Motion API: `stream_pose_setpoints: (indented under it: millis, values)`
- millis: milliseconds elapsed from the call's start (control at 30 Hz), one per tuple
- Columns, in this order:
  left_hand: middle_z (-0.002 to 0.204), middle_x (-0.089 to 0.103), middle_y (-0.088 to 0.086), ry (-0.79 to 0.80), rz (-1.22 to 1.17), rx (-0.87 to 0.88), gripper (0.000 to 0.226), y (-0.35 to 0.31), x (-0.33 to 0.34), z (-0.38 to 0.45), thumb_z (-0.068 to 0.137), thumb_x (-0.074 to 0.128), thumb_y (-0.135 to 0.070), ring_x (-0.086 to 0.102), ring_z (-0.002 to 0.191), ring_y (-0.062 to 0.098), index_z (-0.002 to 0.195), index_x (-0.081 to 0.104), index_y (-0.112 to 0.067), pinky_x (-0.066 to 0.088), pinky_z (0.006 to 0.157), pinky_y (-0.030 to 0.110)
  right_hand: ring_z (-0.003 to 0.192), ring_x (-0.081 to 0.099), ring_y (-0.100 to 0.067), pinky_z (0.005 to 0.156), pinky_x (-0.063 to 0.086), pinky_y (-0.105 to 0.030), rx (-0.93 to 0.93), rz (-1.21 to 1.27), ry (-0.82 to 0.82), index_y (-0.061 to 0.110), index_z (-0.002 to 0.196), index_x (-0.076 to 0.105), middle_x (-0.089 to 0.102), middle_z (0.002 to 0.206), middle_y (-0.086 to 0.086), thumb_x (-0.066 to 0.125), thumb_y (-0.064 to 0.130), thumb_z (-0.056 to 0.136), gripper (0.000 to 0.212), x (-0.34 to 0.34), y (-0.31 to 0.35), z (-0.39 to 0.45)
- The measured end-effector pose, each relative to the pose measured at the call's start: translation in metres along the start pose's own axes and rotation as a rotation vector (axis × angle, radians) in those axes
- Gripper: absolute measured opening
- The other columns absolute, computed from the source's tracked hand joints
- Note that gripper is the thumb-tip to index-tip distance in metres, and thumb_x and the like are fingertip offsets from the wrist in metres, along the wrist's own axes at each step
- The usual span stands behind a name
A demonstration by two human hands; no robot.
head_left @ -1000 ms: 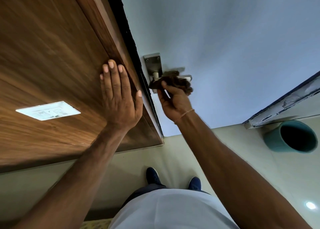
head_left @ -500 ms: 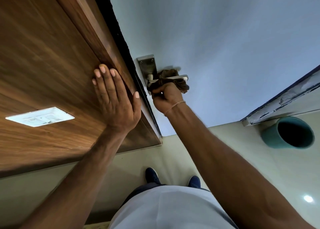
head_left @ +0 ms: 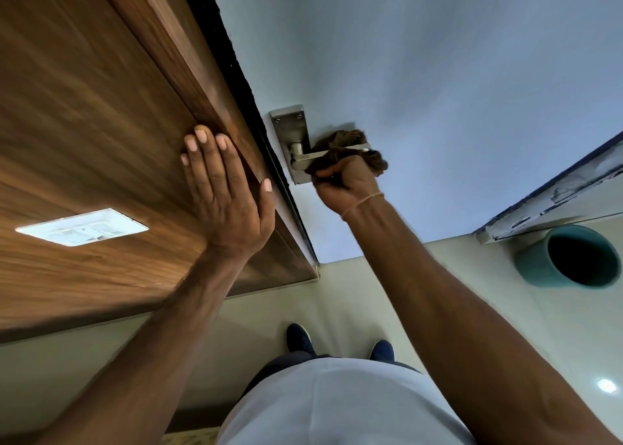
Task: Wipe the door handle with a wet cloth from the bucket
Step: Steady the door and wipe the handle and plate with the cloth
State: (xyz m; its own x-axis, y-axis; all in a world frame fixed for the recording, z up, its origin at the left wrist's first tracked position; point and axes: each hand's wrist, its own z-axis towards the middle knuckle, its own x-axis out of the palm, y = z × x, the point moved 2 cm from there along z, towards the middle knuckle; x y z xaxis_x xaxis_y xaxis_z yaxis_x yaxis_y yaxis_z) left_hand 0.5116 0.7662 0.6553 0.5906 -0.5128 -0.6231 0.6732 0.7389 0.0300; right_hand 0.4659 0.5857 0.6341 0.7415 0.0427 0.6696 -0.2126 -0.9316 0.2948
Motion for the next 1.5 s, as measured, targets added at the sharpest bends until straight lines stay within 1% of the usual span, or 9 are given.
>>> stream_pose_setpoints:
  millis: [100, 233, 367, 533, 733, 867, 1100, 1233, 1500]
  values:
    - [0.160, 0.034, 0.043, 0.014, -0.007, 0.001, 0.079, 0.000, -0.001, 0.001, 0.103, 0.053, -0.033, 0.024, 0.154, 0.053, 0.159, 0.024, 0.014, 0.011, 0.135, 0.054, 0.077, 0.057, -0.027, 0.082, 0.050, -0.031, -0.010, 0.112, 0.024, 0.009, 0.085, 0.056, 0.063, 0.084, -0.012, 0.024, -0.026, 0.056, 0.056, -0.002, 0.003, -0.003]
    - [0.161, 0.033, 0.042, 0.018, -0.014, 0.001, 0.078, -0.001, -0.005, 0.000, 0.104, 0.053, -0.033, 0.024, 0.155, 0.053, 0.159, 0.024, 0.015, 0.012, 0.134, 0.054, 0.104, 0.062, -0.034, 0.109, 0.052, -0.039, 0.037, 0.002, 0.024, 0.004, 0.110, 0.060, 0.060, 0.116, -0.021, 0.019, -0.029, 0.079, 0.061, 0.013, -0.030, -0.006]
    - [0.161, 0.033, 0.042, 0.013, -0.011, 0.019, 0.078, 0.004, -0.005, 0.000, 0.105, 0.051, -0.034, 0.023, 0.155, 0.052, 0.160, 0.022, 0.013, 0.012, 0.135, 0.054, 0.090, 0.063, -0.032, 0.079, 0.057, -0.037, -0.011, -0.030, -0.002, 0.004, 0.102, 0.059, 0.063, 0.112, -0.021, 0.022, -0.029, 0.085, 0.053, 0.001, -0.009, -0.007]
    - [0.162, 0.032, 0.042, 0.024, -0.035, -0.007, 0.077, -0.002, -0.005, -0.001, 0.105, 0.050, -0.034, 0.024, 0.155, 0.053, 0.161, 0.022, 0.013, 0.015, 0.134, 0.056, 0.111, 0.063, -0.037, 0.108, 0.052, -0.046, -0.141, -0.129, 0.160, 0.002, 0.109, 0.062, 0.064, 0.119, -0.023, 0.036, -0.025, 0.096, 0.040, -0.026, 0.027, -0.024]
    - [0.163, 0.033, 0.040, 0.017, -0.036, 0.014, 0.078, 0.001, -0.007, -0.001, 0.105, 0.051, -0.033, 0.025, 0.156, 0.052, 0.163, 0.020, 0.010, 0.018, 0.134, 0.057, 0.131, 0.061, -0.040, 0.106, 0.057, -0.046, -0.290, -0.195, 0.263, -0.007, 0.148, 0.049, 0.065, 0.135, -0.024, 0.045, -0.018, 0.102, 0.047, -0.047, 0.051, -0.021]
    - [0.163, 0.032, 0.040, 0.013, -0.028, -0.006, 0.079, 0.000, -0.007, 0.000, 0.104, 0.053, -0.033, 0.026, 0.155, 0.053, 0.162, 0.022, 0.011, 0.018, 0.133, 0.058, 0.137, 0.057, -0.047, 0.118, 0.046, -0.057, -0.302, -0.224, 0.212, 0.003, 0.124, 0.064, 0.065, 0.132, -0.025, 0.046, -0.021, 0.098, 0.040, -0.049, 0.044, -0.019]
    - [0.162, 0.034, 0.041, -0.006, -0.016, -0.020, 0.078, -0.003, -0.003, 0.000, 0.103, 0.054, -0.033, 0.026, 0.155, 0.053, 0.159, 0.026, 0.014, 0.017, 0.133, 0.057, 0.107, 0.075, -0.019, 0.098, 0.062, -0.039, -0.939, -1.296, 0.152, 0.016, 0.119, 0.078, 0.080, 0.114, 0.000, 0.070, 0.014, 0.079, 0.041, -0.037, 0.074, -0.034]
    - [0.162, 0.034, 0.041, -0.008, -0.023, -0.030, 0.077, -0.004, -0.003, -0.001, 0.104, 0.053, -0.033, 0.026, 0.155, 0.052, 0.159, 0.026, 0.014, 0.015, 0.134, 0.056, 0.095, 0.063, -0.035, 0.076, 0.053, -0.038, -1.277, -1.884, 0.207, 0.020, 0.119, 0.076, 0.076, 0.100, -0.005, 0.070, 0.018, 0.087, 0.033, -0.017, 0.069, -0.045]
    - [0.165, 0.029, 0.040, 0.019, -0.068, -0.037, 0.083, -0.009, -0.005, -0.003, 0.103, 0.056, -0.032, 0.022, 0.157, 0.052, 0.163, 0.017, 0.010, 0.014, 0.134, 0.057, 0.103, 0.062, -0.040, 0.078, 0.046, -0.039, -1.260, -2.092, 0.136, 0.022, 0.134, 0.068, 0.074, 0.114, -0.008, 0.068, 0.009, 0.088, 0.048, -0.028, 0.085, -0.045]
